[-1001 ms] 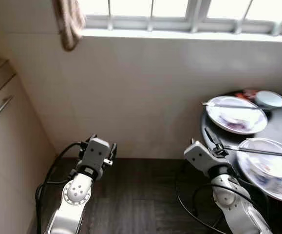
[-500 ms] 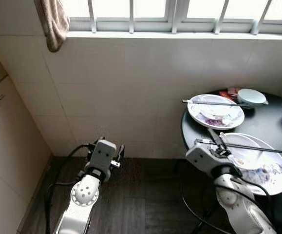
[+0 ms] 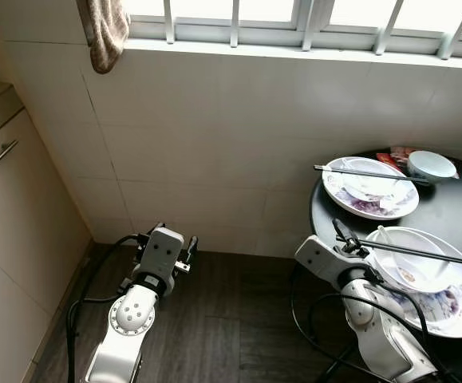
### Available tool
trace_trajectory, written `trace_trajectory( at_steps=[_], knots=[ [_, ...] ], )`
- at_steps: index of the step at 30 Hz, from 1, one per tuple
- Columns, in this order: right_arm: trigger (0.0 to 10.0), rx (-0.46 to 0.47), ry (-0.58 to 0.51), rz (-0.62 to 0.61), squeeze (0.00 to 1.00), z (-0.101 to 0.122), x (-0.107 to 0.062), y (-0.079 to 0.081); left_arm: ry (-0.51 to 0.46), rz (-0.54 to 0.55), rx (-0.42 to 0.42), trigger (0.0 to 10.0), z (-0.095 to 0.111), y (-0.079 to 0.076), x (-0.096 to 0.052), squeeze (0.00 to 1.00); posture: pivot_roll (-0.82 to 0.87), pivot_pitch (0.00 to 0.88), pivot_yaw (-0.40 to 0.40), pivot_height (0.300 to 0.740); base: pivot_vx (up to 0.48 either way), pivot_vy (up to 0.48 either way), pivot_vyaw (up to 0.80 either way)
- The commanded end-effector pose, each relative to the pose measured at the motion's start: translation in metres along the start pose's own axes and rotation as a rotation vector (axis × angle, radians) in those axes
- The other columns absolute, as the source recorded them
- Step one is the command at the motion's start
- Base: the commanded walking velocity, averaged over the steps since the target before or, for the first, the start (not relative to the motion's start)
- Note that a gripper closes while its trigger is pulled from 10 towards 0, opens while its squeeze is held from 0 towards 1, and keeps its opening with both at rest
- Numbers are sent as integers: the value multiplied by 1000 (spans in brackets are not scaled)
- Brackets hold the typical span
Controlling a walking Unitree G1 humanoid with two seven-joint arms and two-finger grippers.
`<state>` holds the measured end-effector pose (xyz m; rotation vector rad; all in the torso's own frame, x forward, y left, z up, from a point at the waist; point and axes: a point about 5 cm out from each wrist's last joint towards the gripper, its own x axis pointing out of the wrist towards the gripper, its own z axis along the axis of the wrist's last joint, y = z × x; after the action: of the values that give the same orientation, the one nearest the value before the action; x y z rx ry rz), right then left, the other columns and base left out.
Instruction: Kitchen organization
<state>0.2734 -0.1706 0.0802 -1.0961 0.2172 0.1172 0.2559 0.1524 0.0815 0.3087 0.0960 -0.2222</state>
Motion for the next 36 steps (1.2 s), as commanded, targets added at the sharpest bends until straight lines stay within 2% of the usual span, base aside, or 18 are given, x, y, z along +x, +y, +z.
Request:
trace_trajectory(
  at_steps=[1, 8, 18, 27, 36],
  knots=[
    [10000, -16, 18, 0, 0, -1, 3, -2, 6, -6, -1, 10000, -1, 0, 2, 0, 51, 0, -57, 740, 0, 0, 0],
    [10000, -37, 80, -20, 0, -7, 13, -10, 7, -6, -2, 10000, -1, 2, 2, 0, 57, 0, -58, 740, 0, 0, 0],
    [10000, -1, 125, -13, 0, -12, 13, -8, 8, -10, -5, 10000, -1, 2, 1, 0, 54, 0, -54, 740, 0, 0, 0],
    [10000, -34, 162, -36, 0, -25, 18, -12, 11, -12, -9, 10000, -1, 2, 2, 0, 57, 0, -55, 740, 0, 0, 0],
    [10000, -85, 154, -69, 0, -27, 23, -15, 11, -11, -12, 10000, -1, 2, 3, 0, 62, 0, -60, 740, 0, 0, 0]
  ],
)
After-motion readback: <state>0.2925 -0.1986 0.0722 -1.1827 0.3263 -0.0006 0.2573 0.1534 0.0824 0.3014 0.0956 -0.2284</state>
